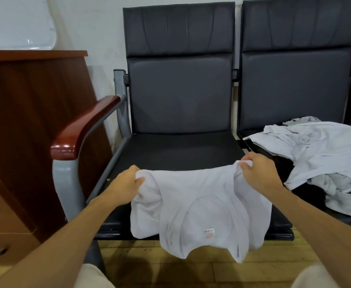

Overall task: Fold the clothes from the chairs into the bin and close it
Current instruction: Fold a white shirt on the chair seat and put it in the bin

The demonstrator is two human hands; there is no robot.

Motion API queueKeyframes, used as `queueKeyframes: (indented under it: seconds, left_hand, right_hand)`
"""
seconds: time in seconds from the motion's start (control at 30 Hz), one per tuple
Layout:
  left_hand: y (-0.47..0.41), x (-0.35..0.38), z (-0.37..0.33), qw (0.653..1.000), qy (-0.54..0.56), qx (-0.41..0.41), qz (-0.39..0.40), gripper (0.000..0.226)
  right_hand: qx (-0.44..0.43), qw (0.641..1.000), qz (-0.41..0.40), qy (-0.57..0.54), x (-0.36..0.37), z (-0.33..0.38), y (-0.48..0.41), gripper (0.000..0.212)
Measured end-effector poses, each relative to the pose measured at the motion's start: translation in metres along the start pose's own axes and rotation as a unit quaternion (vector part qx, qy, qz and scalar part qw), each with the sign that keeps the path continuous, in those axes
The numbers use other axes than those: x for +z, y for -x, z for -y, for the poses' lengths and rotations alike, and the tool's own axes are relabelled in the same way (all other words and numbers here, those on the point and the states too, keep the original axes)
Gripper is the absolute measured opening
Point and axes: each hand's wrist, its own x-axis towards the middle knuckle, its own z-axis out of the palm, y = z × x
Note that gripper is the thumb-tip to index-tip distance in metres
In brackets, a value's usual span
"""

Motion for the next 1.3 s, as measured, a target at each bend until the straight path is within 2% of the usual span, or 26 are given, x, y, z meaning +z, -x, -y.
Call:
queueKeyframes:
  seconds: [0.07,0.13,0.23,0.3,0.37,0.5,0.67,0.8,0.97,1.13,1.3]
  left_hand:
    - [-0.002,0.003,0.006,0.999,-0.033,-0.006,0.022,0.020]
    - [-0.003,0.003,0.009,0.999,-0.028,-0.013,0.012,0.017]
    - [-0.004,-0.001,0.005,0.998,0.009,-0.014,-0.062,0.015]
    - [-0.003,-0.004,-0.001,0.994,-0.003,-0.002,-0.109,0.014]
    - [-0.004,-0.004,-0.004,0.992,-0.014,0.011,-0.126,0.013]
    - [-0.008,-0.001,0.000,0.995,-0.070,0.005,-0.069,0.015]
    - [-0.017,0.007,-0.003,0.995,-0.084,0.006,-0.054,0.018]
    - [-0.019,0.013,-0.008,0.994,-0.092,0.019,-0.054,0.016]
    - [-0.017,0.013,-0.010,0.992,-0.105,0.038,-0.053,0.026]
    - [-0.016,0.012,-0.010,0.993,-0.106,0.024,-0.038,0.025]
    - [-0.018,0.010,-0.015,0.994,-0.099,0.008,-0.041,0.025]
  right_hand:
    - [0.004,1.000,0.001,0.014,-0.002,-0.003,-0.001,0.005]
    - [0.020,0.999,0.008,0.034,-0.004,-0.002,-0.001,0.013]
    - [0.013,0.993,0.000,0.120,-0.007,-0.002,0.001,0.022]
    - [-0.002,0.981,-0.010,0.195,-0.007,-0.003,0.002,0.020]
    - [-0.007,0.978,-0.015,0.209,-0.008,-0.003,0.002,0.016]
    - [-0.017,0.984,-0.029,0.173,-0.014,-0.003,-0.002,0.010]
    - [-0.045,0.995,0.080,0.031,-0.023,-0.007,0.003,0.014]
    - [-0.063,0.993,0.083,0.050,-0.024,-0.010,0.002,0.014]
    - [-0.053,0.988,0.114,0.094,-0.027,-0.011,0.004,0.016]
    - [-0.064,0.982,0.173,0.048,-0.023,-0.016,0.006,0.017]
    - [-0.047,0.984,0.171,0.028,-0.020,-0.018,0.002,0.016]
